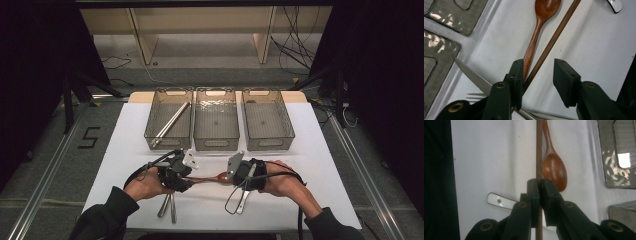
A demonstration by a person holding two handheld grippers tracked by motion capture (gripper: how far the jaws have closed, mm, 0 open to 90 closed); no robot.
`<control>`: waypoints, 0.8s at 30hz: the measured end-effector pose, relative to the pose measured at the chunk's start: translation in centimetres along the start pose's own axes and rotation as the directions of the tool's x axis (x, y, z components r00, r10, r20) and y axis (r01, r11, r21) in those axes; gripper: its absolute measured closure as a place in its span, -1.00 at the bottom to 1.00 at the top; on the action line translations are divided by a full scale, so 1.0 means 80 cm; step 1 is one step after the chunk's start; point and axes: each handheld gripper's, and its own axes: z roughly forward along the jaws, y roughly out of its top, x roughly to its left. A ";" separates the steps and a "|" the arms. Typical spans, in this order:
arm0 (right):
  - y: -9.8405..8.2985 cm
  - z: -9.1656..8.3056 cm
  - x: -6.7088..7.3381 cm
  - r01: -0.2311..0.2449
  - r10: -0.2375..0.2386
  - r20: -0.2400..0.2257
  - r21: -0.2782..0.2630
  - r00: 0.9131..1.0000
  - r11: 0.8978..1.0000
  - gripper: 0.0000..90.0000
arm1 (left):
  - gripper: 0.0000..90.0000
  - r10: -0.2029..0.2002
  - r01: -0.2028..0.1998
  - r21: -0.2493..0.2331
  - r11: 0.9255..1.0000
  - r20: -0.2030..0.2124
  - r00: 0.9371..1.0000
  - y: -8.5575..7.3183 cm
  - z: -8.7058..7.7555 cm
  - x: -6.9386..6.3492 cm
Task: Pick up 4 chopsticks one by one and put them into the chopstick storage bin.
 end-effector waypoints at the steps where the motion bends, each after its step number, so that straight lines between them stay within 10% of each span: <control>1: 0.000 0.000 0.000 0.001 -0.001 0.000 -0.001 1.000 1.000 0.90 | 0.39 0.006 -0.006 0.002 1.000 0.001 1.000 0.000 0.000 0.000; 16: 0.001 -0.001 0.002 0.034 -0.034 -0.021 0.007 0.999 0.999 0.90 | 0.62 0.081 -0.081 0.037 0.996 0.001 0.997 0.000 0.008 -0.006; 24: 0.002 -0.001 0.005 0.036 -0.036 -0.031 0.013 0.999 0.999 0.90 | 0.29 0.113 -0.112 0.066 0.992 -0.014 0.993 0.001 0.021 -0.009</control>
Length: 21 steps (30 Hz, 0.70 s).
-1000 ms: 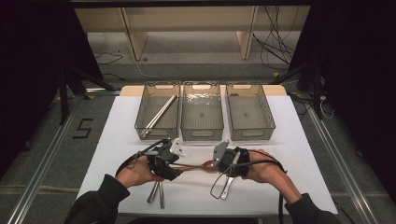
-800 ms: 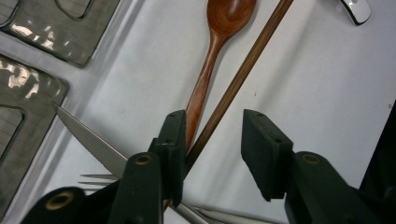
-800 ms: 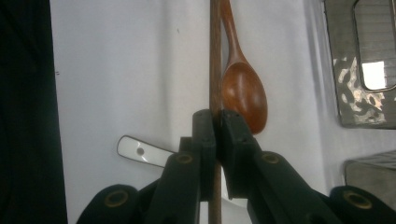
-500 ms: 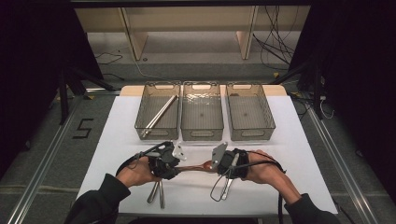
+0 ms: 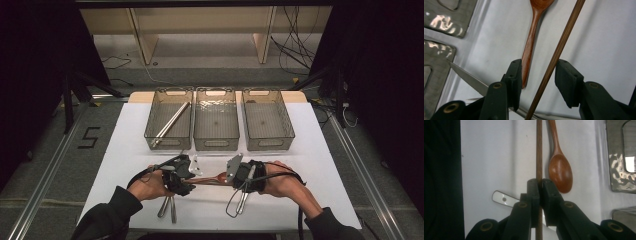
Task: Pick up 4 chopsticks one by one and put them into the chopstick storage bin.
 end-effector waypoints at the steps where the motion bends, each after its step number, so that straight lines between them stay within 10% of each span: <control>1: 0.000 0.001 0.000 0.003 -0.003 0.004 -0.005 1.000 1.000 0.90 | 0.32 -0.004 0.004 -0.002 1.000 -0.001 1.000 0.000 0.001 -0.001; 21: -0.006 -0.006 -0.008 -0.005 0.008 0.075 -0.049 0.997 0.999 0.80 | 0.88 0.102 -0.103 0.000 0.995 0.095 0.990 0.002 -0.016 -0.011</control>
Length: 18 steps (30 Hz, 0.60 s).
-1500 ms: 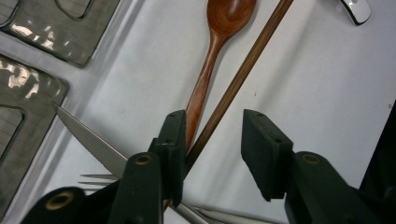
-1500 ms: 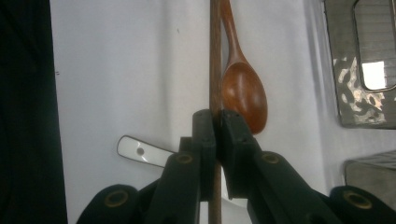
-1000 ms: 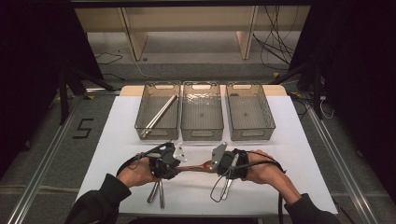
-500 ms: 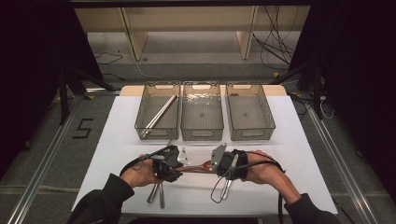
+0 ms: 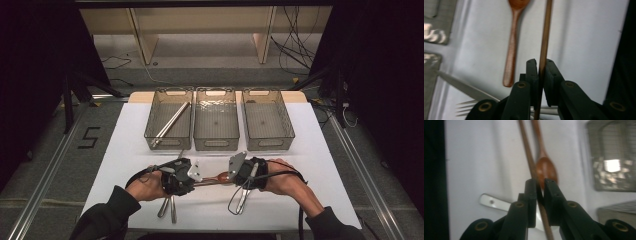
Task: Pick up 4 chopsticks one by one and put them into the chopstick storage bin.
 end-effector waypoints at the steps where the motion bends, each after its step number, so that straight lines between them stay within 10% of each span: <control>1: -0.001 -0.003 -0.002 -0.018 0.018 0.018 -0.003 1.000 1.000 0.78 | 0.89 -0.009 0.009 0.002 1.000 -0.005 1.000 0.001 0.000 -0.001; 10: -0.020 -0.026 -0.021 -0.166 0.174 0.069 -0.111 0.982 0.980 0.08 | 0.89 -0.108 0.108 -0.009 0.994 -0.024 0.994 -0.009 -0.003 0.012; 18: -0.037 -0.028 -0.025 -0.321 0.345 0.097 -0.207 0.933 0.924 -0.19 | 0.89 -0.213 0.212 -0.033 0.977 -0.065 0.975 -0.020 -0.011 0.028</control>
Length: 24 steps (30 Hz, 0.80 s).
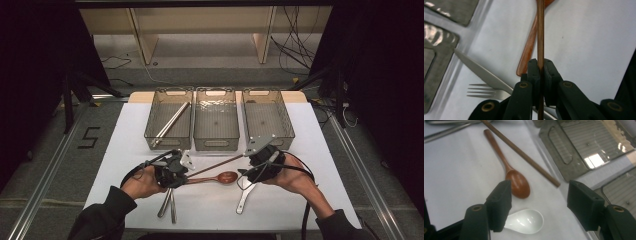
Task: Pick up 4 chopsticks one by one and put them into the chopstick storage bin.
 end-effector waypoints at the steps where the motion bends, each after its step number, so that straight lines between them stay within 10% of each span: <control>1: -0.003 0.000 0.000 -0.018 0.018 -0.003 -0.011 1.000 1.000 -0.21 | 0.89 -0.015 0.015 -0.004 1.000 -0.002 1.000 -0.001 -0.001 0.003; 12: -0.039 0.001 0.000 -0.207 0.212 0.045 -0.094 0.976 0.974 -0.31 | 0.89 -0.153 0.150 -0.063 0.987 -0.033 0.988 -0.009 -0.009 0.026; 24: -0.055 -0.004 0.011 -0.302 0.311 0.030 -0.170 0.950 0.938 -0.40 | 0.89 -0.325 0.313 -0.154 0.937 -0.061 0.944 -0.021 -0.026 0.067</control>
